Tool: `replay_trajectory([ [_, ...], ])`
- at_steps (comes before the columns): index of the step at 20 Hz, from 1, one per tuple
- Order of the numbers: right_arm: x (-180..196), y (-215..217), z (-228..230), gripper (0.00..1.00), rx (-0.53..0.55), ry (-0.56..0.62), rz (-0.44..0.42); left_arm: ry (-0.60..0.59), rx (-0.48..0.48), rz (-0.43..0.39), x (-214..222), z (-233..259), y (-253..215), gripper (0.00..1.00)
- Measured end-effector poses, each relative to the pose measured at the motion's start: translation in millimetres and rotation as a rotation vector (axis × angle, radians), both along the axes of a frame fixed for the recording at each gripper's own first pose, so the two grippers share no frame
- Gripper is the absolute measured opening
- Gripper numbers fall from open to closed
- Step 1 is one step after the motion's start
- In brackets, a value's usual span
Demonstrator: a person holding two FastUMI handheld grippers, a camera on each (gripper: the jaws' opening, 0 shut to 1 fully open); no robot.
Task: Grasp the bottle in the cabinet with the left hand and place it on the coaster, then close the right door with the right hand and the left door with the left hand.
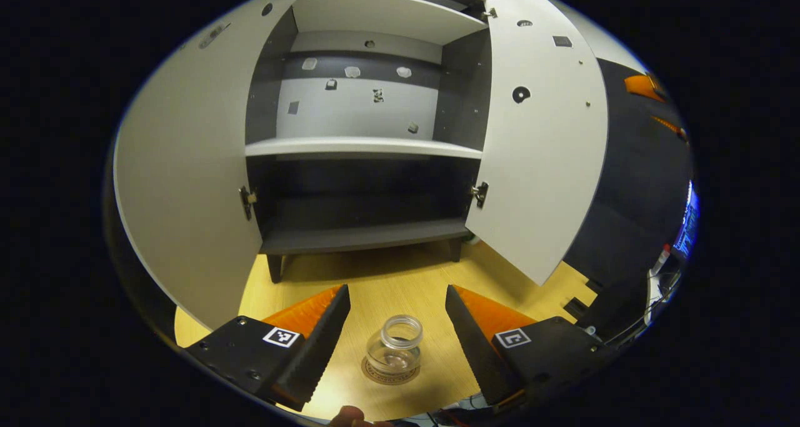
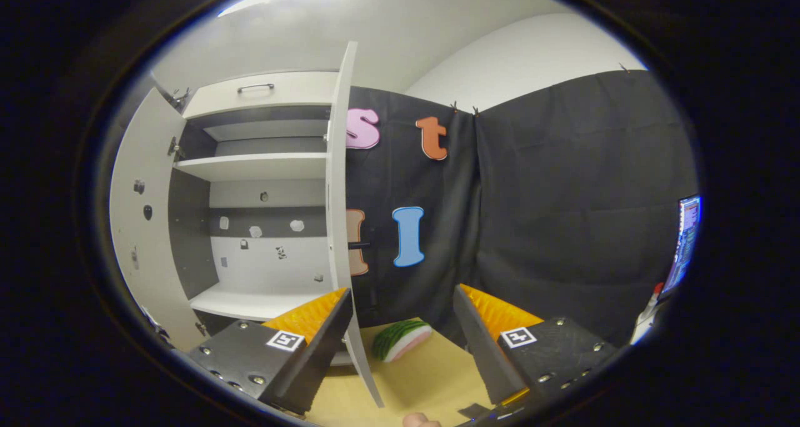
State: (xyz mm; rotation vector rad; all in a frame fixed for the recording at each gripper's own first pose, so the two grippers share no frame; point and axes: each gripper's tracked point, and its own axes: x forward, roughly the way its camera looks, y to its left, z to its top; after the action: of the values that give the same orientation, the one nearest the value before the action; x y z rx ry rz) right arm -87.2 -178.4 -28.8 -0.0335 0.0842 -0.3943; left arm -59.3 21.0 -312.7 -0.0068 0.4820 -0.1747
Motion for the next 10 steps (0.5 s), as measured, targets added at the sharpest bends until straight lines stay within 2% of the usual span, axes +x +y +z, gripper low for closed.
replay_trajectory([
  [7, 11.7, -15.1, 0.1, 0.98, -0.021, 0.006, 0.003, -0.260, -0.063, 0.135, 25.6, 165.7, 20.8, 0.97],
  [10, 19.3, -20.3, 7.6, 0.96, -0.046, -0.017, 0.019, -0.312, -0.065, 0.193, 28.3, 221.4, 33.5, 0.97],
])
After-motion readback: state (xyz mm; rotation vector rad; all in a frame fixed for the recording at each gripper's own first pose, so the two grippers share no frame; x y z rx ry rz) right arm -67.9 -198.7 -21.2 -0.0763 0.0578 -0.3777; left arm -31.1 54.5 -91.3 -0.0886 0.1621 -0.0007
